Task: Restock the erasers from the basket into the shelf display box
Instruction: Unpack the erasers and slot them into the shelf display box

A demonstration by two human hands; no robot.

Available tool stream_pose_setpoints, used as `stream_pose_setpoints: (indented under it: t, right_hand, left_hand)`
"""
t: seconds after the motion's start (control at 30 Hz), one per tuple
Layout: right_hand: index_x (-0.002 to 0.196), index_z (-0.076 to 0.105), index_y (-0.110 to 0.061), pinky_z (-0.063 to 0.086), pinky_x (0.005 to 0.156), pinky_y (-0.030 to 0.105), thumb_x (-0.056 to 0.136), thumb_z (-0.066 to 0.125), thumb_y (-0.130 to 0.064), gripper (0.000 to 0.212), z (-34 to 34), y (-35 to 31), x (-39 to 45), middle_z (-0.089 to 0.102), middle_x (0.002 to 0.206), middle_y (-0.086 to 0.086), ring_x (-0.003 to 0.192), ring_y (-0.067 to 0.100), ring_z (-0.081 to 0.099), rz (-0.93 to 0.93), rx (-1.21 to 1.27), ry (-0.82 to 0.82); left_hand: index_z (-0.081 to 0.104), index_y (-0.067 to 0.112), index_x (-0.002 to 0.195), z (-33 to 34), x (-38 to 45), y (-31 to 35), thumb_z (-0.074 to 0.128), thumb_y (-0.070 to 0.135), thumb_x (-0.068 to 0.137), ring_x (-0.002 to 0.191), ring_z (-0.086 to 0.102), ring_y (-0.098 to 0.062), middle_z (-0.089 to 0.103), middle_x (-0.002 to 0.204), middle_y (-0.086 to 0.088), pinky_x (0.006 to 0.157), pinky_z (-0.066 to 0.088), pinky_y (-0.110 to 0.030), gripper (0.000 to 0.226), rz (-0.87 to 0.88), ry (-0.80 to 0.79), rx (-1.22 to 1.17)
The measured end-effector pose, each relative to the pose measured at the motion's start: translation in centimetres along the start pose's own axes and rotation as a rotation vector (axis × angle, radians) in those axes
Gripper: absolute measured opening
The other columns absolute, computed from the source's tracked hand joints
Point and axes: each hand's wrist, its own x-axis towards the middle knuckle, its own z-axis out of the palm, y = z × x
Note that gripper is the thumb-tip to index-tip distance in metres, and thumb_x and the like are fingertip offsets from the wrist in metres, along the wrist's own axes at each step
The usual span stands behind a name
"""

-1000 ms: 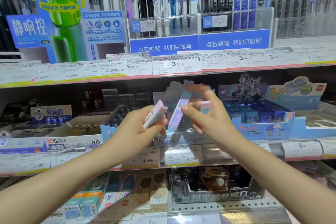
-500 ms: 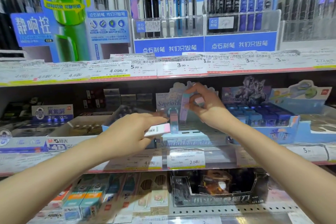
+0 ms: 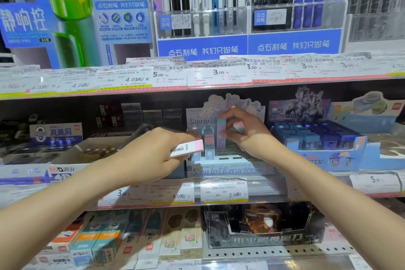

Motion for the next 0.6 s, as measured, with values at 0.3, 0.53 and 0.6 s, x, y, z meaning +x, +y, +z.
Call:
stream_pose_setpoints:
  t: [0.3,0.53,0.6]
  right_hand:
    - [0.089,0.072,-0.013,0.04,0.095,0.026,0.081,0.045,0.005,0.033,0.0,-0.5,-0.2,0.05,0.103,-0.002,0.113,0.021,0.051,-0.011,-0.133,0.032]
    - [0.095,0.064,-0.022,0.04,0.076,0.021,0.078,0.045,0.005,0.037,-0.7,-1.9,-0.6,0.056,0.106,-0.003,0.092,0.013,0.056,0.143,0.077,-0.008]
    - [0.095,0.057,-0.012,0.033,0.048,0.018,0.07,0.043,0.006,0.033,-0.8,-2.5,-1.3,0.053,0.087,0.001,0.054,0.009,0.044,0.207,0.42,-0.038]
  left_hand:
    - [0.061,0.026,0.094,0.1,0.0,-0.2,0.052,0.021,0.09,0.059,0.052,-0.007,0.06,0.069,0.013,0.057,0.043,-0.029,0.011,-0.03,-0.014,-0.016]
    - [0.062,0.025,0.096,0.0,-0.1,0.5,0.053,0.017,0.087,0.065,0.055,-0.003,0.062,0.075,0.019,0.059,0.041,-0.028,0.015,-0.042,0.021,0.005]
    - [0.06,0.027,0.114,0.2,-0.3,0.9,0.054,0.015,0.086,0.088,0.06,-0.006,0.065,0.103,0.017,0.072,0.047,-0.031,0.031,-0.041,0.079,0.033]
